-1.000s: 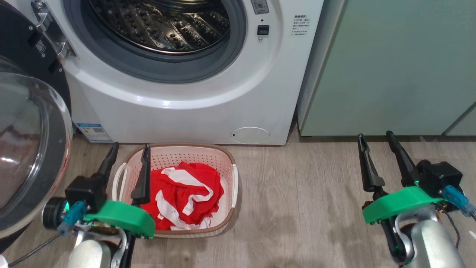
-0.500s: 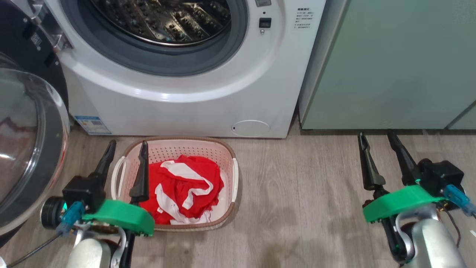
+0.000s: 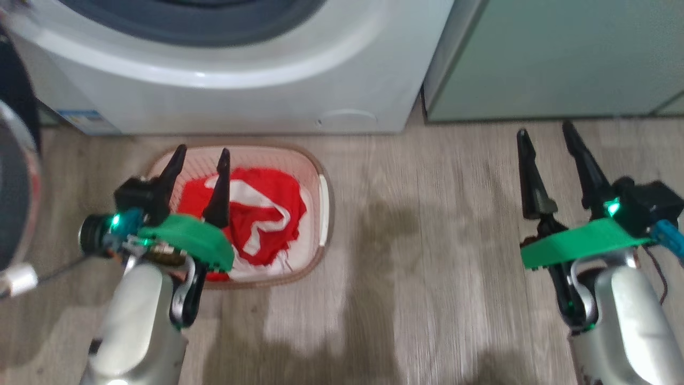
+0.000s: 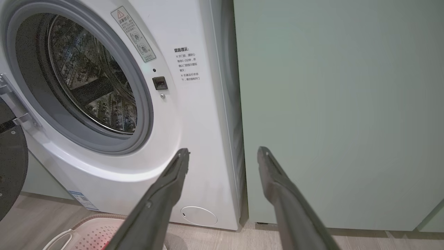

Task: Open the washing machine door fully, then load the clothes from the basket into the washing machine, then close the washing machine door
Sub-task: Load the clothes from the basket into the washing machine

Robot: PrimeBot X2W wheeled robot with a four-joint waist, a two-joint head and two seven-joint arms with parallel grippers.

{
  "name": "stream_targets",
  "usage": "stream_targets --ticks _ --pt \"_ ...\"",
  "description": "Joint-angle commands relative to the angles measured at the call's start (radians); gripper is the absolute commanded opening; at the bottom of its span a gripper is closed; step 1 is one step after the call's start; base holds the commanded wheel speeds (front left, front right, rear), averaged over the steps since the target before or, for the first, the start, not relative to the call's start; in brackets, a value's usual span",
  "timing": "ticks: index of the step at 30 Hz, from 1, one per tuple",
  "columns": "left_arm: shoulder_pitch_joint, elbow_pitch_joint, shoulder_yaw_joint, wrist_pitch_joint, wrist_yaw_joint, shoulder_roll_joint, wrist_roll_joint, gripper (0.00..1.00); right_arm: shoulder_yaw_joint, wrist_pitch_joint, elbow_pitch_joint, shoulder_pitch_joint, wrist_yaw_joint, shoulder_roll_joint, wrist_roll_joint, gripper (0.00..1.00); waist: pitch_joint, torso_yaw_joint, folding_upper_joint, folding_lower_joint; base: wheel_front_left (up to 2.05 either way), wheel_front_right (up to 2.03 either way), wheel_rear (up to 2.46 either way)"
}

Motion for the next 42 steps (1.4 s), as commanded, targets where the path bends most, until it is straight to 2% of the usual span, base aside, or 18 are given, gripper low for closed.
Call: stream_targets --ticks 1,10,20,31,42 --pt "-0.062 0.024 0.019 0.003 -0.011 0.012 -0.001 1.0 0.029 -0.004 -0.041 -0.04 0.0 0.001 -0.007 1.0 0.091 -0.038 0.0 -0.0002 0.0 0.0 0.0" --pt "-0.289 0.417 0.001 0.033 -0.06 -0.009 -0.047 1.0 0.057 -0.03 -0.063 -0.128 0.0 0.001 0.01 1.0 0.295 -0.105 0.0 -0.0002 0.0 0.0 0.0" --pt "-0.529 0.733 -0.016 0.133 -0.105 0.078 -0.064 1.0 0.109 -0.061 -0.085 -0.206 0.0 0.001 0.043 1.0 0.518 -0.18 0.0 -0.0002 0.0 0.0 0.0" --pt "-0.689 0.901 0.003 0.232 -0.117 0.203 -0.113 1.0 0.152 -0.077 -0.091 -0.244 0.0 0.001 0.093 1.0 0.673 -0.251 0.0 -0.0002 0.0 0.0 0.0" --pt "-0.783 0.95 0.006 0.252 -0.119 0.264 -0.134 1.0 0.15 -0.078 -0.128 -0.246 0.0 0.001 0.134 1.0 0.739 -0.288 0.0 -0.0002 0.0 0.0 0.0"
